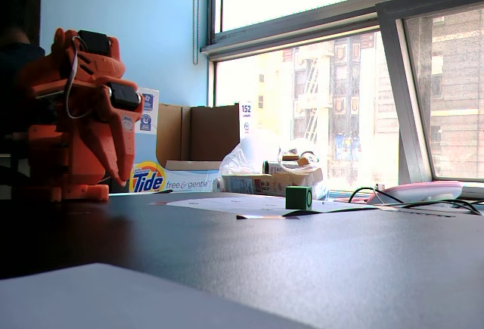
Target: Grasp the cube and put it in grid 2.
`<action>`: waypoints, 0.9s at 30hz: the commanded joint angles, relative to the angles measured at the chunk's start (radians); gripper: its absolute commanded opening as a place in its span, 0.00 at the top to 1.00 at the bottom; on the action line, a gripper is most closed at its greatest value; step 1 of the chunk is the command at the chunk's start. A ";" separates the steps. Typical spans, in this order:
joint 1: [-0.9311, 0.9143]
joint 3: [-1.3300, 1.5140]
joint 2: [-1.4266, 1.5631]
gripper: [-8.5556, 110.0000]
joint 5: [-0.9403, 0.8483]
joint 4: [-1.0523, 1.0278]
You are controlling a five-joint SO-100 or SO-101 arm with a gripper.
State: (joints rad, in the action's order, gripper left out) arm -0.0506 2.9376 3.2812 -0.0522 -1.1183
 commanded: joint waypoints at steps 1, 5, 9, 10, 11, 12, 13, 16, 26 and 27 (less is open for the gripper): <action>0.002 0.021 0.021 0.93 -0.008 -0.025; 0.008 0.046 0.021 0.93 -0.005 -0.031; 0.009 0.084 0.021 0.93 -0.006 -0.018; 0.009 0.084 0.021 0.93 -0.006 -0.020; 0.009 0.084 0.021 0.93 -0.005 -0.020; 0.009 0.084 0.021 0.93 -0.005 -0.020; 0.009 0.084 0.021 0.93 -0.005 -0.020; 0.009 0.084 0.021 0.93 -0.005 -0.020; 0.011 0.084 0.021 0.93 -0.005 -0.020; 0.011 0.084 0.021 0.93 -0.005 -0.020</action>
State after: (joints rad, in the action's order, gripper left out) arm -0.0476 3.0219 3.3011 -0.0522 -1.1336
